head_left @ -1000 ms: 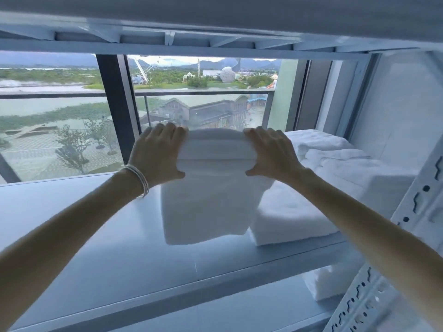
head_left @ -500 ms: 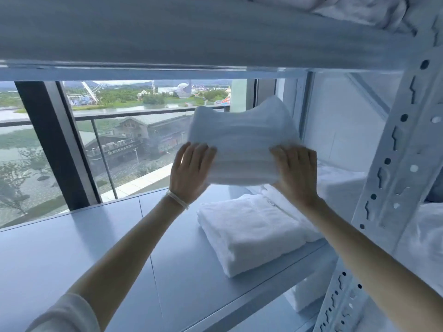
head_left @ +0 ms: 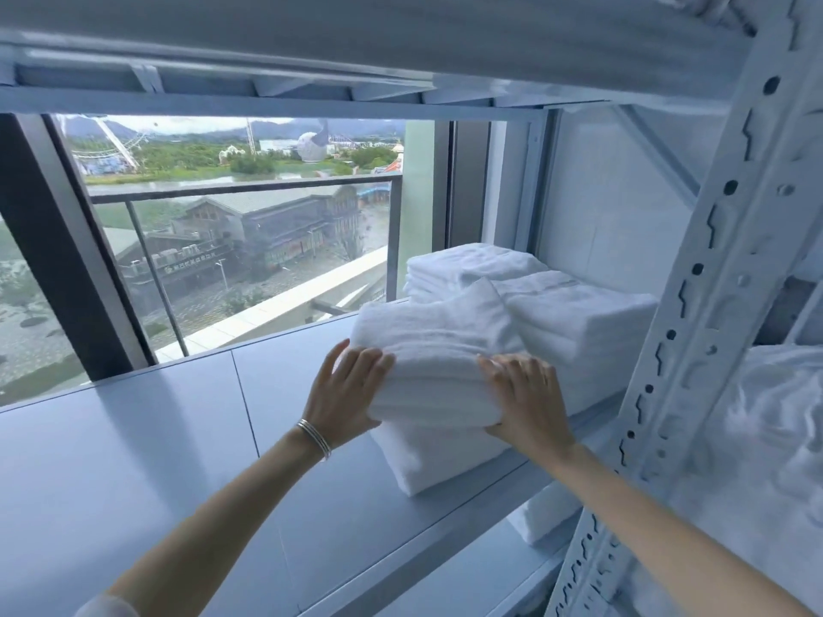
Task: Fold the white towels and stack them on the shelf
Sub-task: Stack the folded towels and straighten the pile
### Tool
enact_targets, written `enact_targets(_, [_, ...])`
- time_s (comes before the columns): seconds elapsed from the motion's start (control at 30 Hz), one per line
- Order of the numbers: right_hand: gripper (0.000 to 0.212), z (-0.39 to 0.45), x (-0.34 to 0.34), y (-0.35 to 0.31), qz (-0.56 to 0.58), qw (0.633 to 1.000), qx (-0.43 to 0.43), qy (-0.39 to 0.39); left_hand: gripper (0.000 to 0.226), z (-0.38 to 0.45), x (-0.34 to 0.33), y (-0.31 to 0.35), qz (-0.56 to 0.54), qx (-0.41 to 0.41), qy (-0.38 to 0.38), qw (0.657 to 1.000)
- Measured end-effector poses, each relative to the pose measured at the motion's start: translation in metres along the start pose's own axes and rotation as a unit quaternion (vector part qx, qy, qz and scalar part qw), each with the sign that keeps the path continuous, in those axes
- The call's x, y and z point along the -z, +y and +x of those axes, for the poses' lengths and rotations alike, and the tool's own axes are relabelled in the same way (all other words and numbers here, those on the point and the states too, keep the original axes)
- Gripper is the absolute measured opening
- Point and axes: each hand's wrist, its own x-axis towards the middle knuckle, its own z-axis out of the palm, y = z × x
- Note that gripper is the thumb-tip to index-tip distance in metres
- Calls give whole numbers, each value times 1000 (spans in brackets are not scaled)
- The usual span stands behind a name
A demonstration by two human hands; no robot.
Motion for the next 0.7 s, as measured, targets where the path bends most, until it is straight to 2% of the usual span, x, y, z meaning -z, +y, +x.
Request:
enact_targets(0.13, [124,-7,4,-21,-20,1000,18,8,77,-17,5,-11,23,13,-13,1000])
enact_targets(0.23, [120,-18,-2,-26,0,998,59,9,87,-40,-1,7,43,56,-51,996])
enact_targets(0.3, [104,-20,3,-14,76,993,87,23,98,-41,0,19,61,80,-66,993])
enact_targets(0.33, [91,-21,9,-6,152,985,76,16,104,-37,1,24,73,78,-68,992])
enact_targets(0.43, [47,-13,33,14,412,910,-44,-7,111,-23,4,37,88,43,-54,994])
enact_targets(0.47, [35,-7,39,22,449,891,-64,-14,113,-19,5,39,90,26,-56,994])
enact_targets(0.5, [31,-2,46,32,438,897,-51,-34,117,-14,7,40,92,11,-60,994])
enact_targets(0.57, [45,6,51,49,366,925,42,-93,125,-10,10,31,81,-5,-80,994])
enact_targets(0.63, [70,6,45,65,266,940,142,-159,126,-10,17,30,54,18,-88,995])
enact_targets(0.7, [95,2,31,67,181,949,172,-190,122,-11,25,45,18,40,-83,996])
